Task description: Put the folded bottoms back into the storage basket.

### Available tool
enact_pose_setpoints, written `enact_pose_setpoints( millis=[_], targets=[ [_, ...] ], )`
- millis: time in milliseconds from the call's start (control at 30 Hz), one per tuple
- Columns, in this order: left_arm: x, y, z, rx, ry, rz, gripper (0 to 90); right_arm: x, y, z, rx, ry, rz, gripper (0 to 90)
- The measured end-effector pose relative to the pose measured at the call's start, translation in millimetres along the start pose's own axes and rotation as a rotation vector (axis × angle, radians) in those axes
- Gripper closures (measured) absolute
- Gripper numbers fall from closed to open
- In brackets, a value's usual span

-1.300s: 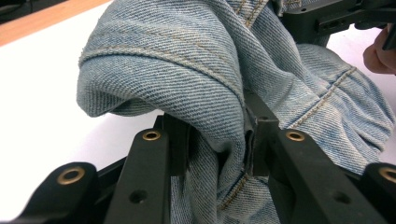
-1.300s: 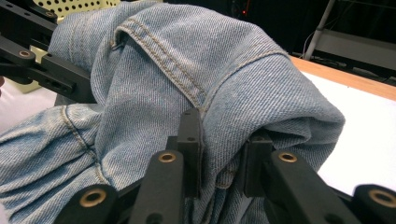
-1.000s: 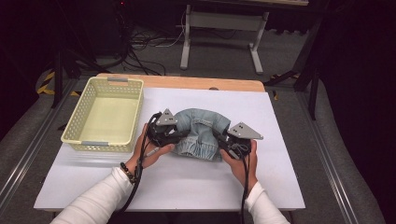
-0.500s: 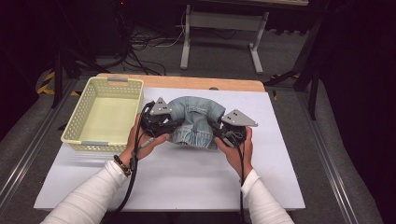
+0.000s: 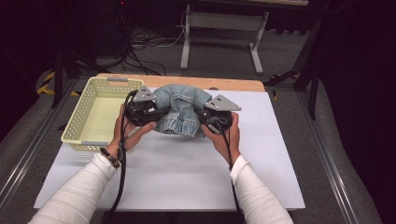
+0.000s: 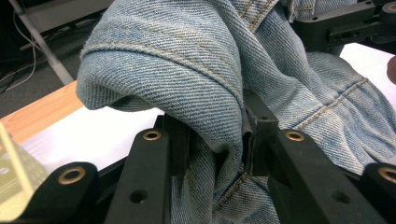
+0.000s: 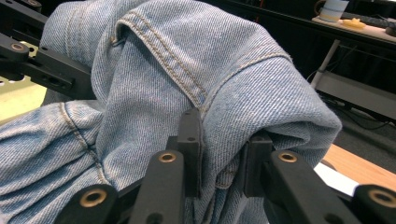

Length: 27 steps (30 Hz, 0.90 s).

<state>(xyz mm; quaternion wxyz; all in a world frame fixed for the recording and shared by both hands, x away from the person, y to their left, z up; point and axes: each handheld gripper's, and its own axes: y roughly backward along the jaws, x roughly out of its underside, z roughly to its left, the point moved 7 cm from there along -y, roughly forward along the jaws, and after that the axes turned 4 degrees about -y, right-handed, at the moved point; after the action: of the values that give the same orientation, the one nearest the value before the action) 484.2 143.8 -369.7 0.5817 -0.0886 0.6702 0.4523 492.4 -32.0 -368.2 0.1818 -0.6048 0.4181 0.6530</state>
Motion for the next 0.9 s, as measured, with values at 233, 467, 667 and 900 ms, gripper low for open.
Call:
enact_pose_setpoints(
  millis=[233, 467, 667, 900],
  targets=[
    [-3.3, 8.1, 11.0, -0.024, 0.003, -0.006, 68.8, -12.1, -11.0, 4.2, -0.013, -0.003, -0.008, 74.6],
    [1.0, 18.3, 28.4, -0.052, 0.018, -0.001, 68.9, -21.0, -24.2, 14.1, -0.038, -0.019, -0.012, 74.6],
    [6.3, 29.5, 42.7, -0.078, 0.023, 0.013, 69.1, -26.1, -38.0, 27.0, -0.062, -0.015, -0.010, 74.7],
    [11.4, 42.1, 59.2, -0.115, 0.037, 0.023, 69.2, -35.6, -52.3, 40.1, -0.086, -0.026, -0.010, 74.6]
  ],
)
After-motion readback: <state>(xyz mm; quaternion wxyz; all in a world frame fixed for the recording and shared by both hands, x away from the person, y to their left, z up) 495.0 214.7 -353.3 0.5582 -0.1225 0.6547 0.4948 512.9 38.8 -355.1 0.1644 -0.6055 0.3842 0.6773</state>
